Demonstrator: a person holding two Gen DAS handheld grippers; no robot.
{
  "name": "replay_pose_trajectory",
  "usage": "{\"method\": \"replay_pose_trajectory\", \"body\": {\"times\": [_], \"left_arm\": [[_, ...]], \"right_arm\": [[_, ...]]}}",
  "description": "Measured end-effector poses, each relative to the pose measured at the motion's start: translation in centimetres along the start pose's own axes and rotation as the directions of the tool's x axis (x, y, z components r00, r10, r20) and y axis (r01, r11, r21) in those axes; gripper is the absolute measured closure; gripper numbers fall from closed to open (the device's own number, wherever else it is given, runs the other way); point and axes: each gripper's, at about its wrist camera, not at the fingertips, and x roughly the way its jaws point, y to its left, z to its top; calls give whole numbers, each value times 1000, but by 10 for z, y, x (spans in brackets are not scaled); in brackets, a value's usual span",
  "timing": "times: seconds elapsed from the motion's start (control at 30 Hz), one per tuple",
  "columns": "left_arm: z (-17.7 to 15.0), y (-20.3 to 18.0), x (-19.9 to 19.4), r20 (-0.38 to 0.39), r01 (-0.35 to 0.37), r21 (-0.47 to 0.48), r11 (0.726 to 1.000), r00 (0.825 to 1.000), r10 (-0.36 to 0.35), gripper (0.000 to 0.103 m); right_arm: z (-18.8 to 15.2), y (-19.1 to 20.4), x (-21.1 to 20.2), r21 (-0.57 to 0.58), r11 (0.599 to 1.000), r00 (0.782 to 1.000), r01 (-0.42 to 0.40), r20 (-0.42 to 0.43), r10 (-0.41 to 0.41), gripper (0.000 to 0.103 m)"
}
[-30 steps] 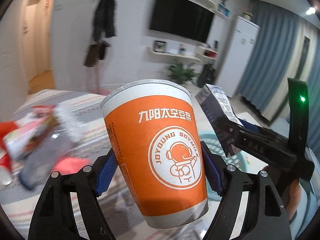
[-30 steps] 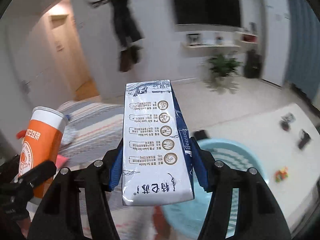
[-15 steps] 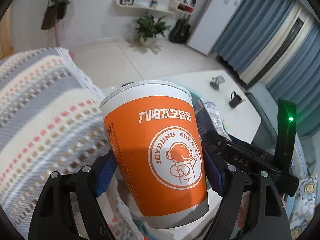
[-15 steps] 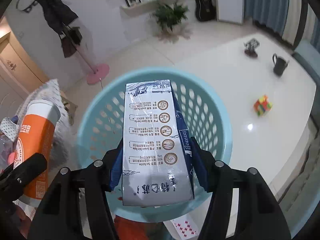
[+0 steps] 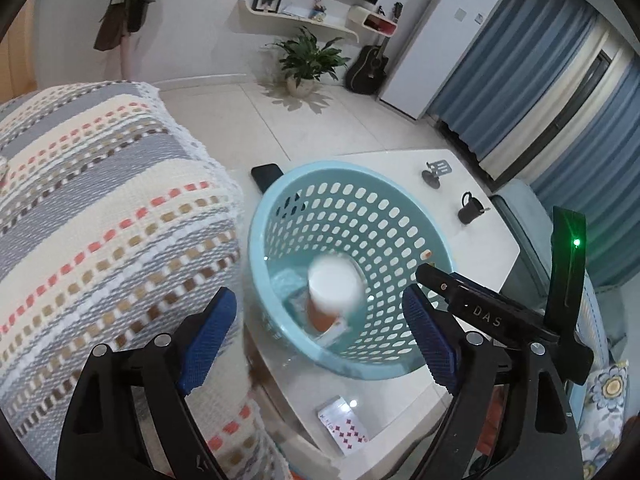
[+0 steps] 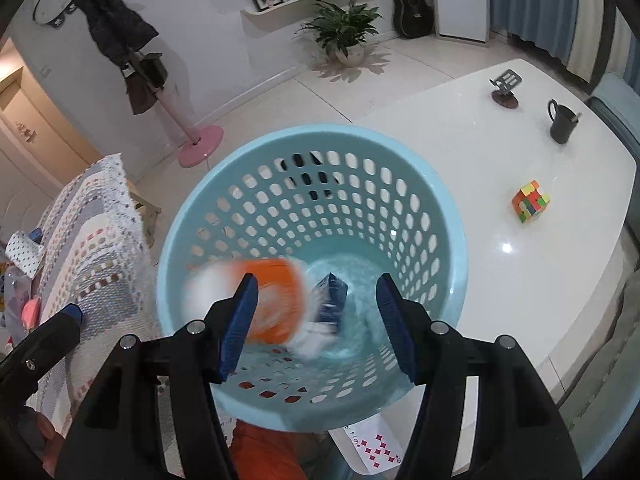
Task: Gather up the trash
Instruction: 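Carry the orange cup and milk carton to the blue basket and release both, then grasp the red-white paper cup with the left tool while the right tool grasps the pink packet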
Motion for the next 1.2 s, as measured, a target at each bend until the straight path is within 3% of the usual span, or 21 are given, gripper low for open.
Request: {"method": "replay_pose_trajectory", "body": {"times": [0.13,0.3,0.47,0.53,0.63,0.73,0.83,0.9,0.93,1.03,1.2], "left_arm": [[-5,9,-20,36,2,-14,1000,999,-1,20],[-12,25,-66,138,-13,-33,999,990,18,21],[-24,57,-136,270,-84,-70,994,958,100,21],[-30,75,-165,314,-130,-106,986,936,157,21],[-41,107,-207,364,-216,-189,958,891,272,21],[-57,151,-249,378,-315,-318,894,823,424,21],[-66,189,-276,352,-373,-415,830,776,524,20],[-72,217,-289,312,-400,-480,781,754,578,20],[-76,234,-295,290,-400,-519,756,749,596,20],[-83,265,-301,247,-375,-584,720,763,597,18],[-93,300,-292,207,-295,-665,686,810,549,15]], "right_arm": [[-2,20,-10,-52,998,999,-21,27,22,45],[-5,64,-35,-153,986,991,-65,102,82,45],[-11,133,-74,-312,938,954,-152,201,222,45],[-16,164,-85,-380,907,934,-182,223,280,45],[-27,215,-92,-478,850,907,-221,220,359,45],[-36,261,-85,-545,799,897,-254,176,405,45],[-44,307,-64,-598,750,899,-282,109,425,45],[-49,331,-50,-631,714,899,-304,58,434,45],[-52,340,-44,-643,703,903,-305,40,428,45],[-62,368,-22,-678,653,903,-337,-37,428,41],[-72,387,1,-704,621,910,-343,-85,407,35]]}}
